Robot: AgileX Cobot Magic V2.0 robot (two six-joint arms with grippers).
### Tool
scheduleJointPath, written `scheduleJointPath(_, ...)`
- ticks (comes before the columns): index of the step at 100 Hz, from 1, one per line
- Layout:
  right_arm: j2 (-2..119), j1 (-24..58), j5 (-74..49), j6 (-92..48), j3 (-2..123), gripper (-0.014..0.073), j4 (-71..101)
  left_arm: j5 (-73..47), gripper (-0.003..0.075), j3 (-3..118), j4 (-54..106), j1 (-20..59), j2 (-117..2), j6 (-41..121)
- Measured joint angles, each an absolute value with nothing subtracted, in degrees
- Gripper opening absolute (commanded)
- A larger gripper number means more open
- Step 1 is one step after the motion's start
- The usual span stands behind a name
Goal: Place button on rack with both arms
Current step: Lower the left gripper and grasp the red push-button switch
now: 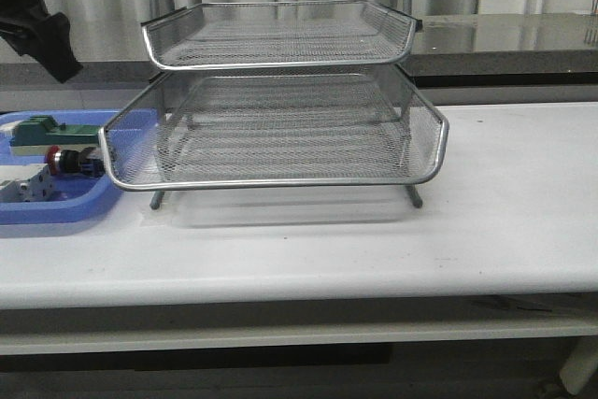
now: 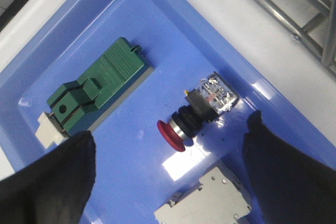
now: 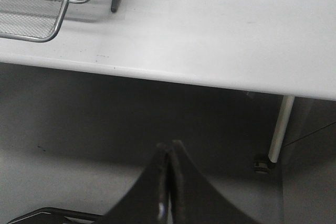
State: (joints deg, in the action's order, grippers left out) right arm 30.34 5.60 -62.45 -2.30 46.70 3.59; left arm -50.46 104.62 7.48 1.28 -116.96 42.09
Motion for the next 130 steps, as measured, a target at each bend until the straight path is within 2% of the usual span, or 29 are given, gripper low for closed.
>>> scheduleJointPath(51, 30.3, 5.6, -62.5, -2.3, 46.7, -0.0067, 3.6, -51.3, 0.0549, 107.6, 7.8, 1.4, -126.8, 49.8)
scheduleJointPath(130, 30.3, 5.6, -62.5, -2.3, 46.7, -0.0067, 3.6, -49.0, 0.0548, 111.3, 8.3, 1.8, -133.6, 52.9)
